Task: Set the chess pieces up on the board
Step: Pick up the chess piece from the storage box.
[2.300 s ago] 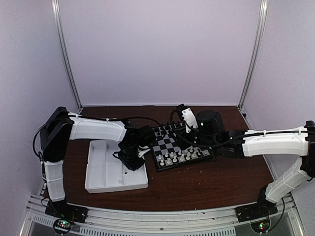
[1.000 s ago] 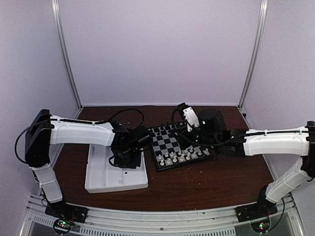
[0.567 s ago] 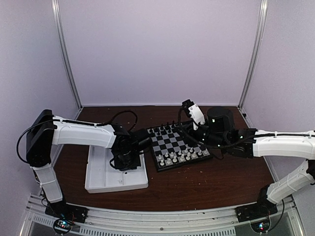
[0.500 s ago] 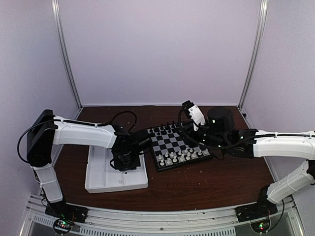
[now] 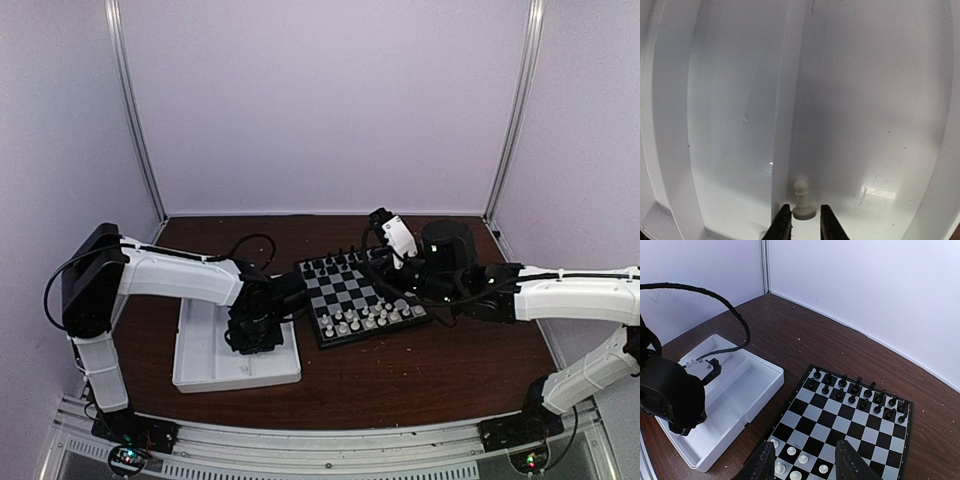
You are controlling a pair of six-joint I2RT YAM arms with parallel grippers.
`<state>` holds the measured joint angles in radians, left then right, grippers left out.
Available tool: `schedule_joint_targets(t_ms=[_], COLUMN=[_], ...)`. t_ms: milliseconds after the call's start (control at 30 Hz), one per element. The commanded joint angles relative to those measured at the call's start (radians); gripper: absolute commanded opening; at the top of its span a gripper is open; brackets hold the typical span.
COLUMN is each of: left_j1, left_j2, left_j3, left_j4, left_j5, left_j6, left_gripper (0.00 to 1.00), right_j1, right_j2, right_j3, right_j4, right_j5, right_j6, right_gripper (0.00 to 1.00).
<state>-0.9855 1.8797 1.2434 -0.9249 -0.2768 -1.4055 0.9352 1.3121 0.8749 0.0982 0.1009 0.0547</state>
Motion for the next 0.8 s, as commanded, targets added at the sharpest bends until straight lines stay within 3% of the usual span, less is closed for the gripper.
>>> schedule_joint_targets(t_ms=[0, 500, 767], left_j1=[-0.001, 0.042, 0.044], left_j2=[0.028, 0.063, 0.057], left_j3=[0.011, -0.01, 0.013], left_j4=[-0.023, 0.02, 0.02], left_j5=[0.009, 0.008, 0.022], left_j6=[-0.015, 0.003, 0.051], left_gripper=[0.21, 0.2, 0.03], right_j1=[-0.007, -0.007, -0.009], right_j2=[-0.013, -0.016, -0.006], right_j3=[-0.007, 0.001, 0.008], right_j4=[-0.002, -0.024, -0.026], right_j5=[-0.009, -0.017, -0.016], right_j6=[-0.004, 0.0, 0.0], right_gripper=[0.43, 0.44, 0.44])
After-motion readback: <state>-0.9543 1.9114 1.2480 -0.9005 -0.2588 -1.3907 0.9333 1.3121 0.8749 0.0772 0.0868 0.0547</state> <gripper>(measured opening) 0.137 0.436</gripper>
